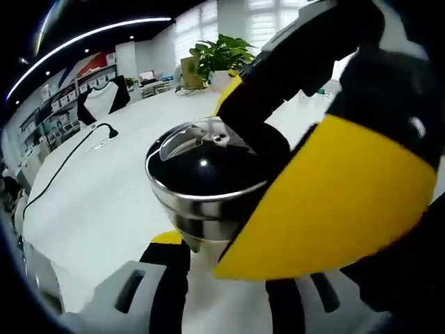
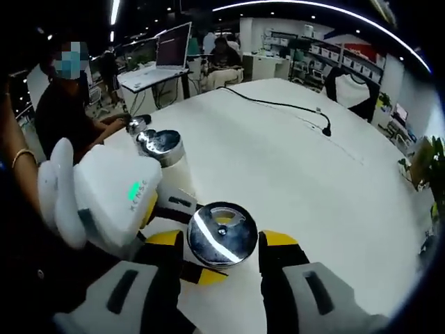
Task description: Rotate the seasoning bottle until the label or dispensing opening points toward the visible target arrow and the bottle remains upright within the marked orientation range
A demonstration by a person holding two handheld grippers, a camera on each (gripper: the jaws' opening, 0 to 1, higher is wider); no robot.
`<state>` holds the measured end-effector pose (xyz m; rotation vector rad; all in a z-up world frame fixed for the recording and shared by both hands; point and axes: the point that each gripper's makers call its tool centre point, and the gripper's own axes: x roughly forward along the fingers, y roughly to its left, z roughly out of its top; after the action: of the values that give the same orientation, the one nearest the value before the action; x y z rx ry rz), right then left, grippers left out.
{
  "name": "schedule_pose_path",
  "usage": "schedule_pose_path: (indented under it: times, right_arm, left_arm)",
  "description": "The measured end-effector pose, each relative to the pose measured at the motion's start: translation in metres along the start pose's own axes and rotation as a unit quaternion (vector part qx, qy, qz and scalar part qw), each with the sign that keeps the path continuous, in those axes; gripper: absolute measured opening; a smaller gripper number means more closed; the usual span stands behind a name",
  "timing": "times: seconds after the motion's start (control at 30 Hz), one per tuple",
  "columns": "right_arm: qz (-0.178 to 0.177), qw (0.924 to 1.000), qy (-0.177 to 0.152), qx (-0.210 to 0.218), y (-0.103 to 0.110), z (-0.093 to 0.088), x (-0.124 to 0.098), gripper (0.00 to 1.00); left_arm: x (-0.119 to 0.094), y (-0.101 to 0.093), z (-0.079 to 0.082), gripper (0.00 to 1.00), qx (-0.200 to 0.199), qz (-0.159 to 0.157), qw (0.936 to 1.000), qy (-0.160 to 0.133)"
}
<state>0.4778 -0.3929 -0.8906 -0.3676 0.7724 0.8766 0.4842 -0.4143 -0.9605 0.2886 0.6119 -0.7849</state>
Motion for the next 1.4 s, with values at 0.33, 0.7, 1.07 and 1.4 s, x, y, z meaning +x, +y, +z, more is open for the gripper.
schedule_pose_path:
  times: [0.33, 0.7, 1.07, 1.4]
  right_arm:
    - [0.012, 0.9993, 0.005, -0.034, 0.0, 0.005, 0.002, 0.37]
    - [0.076, 0.9914, 0.016, -0.106, 0.004, 0.004, 0.002, 0.37]
    - [0.116, 0.9799, 0.034, -0.159, 0.01, 0.002, -0.001, 0.37]
    - [0.061, 0.994, 0.024, -0.087, 0.005, 0.002, 0.003, 0.38]
  left_arm:
    - [-0.001, -0.001, -0.001, 0.43, 0.005, -0.011, 0.9999, 0.008]
    - [-0.01, -0.004, 0.005, 0.44, 0.041, -0.079, 0.996, 0.003]
    - [-0.004, -0.009, 0.011, 0.46, 0.063, -0.111, 0.9917, 0.011]
    - [-0.003, -0.006, 0.011, 0.45, 0.008, -0.071, 0.9974, -0.008]
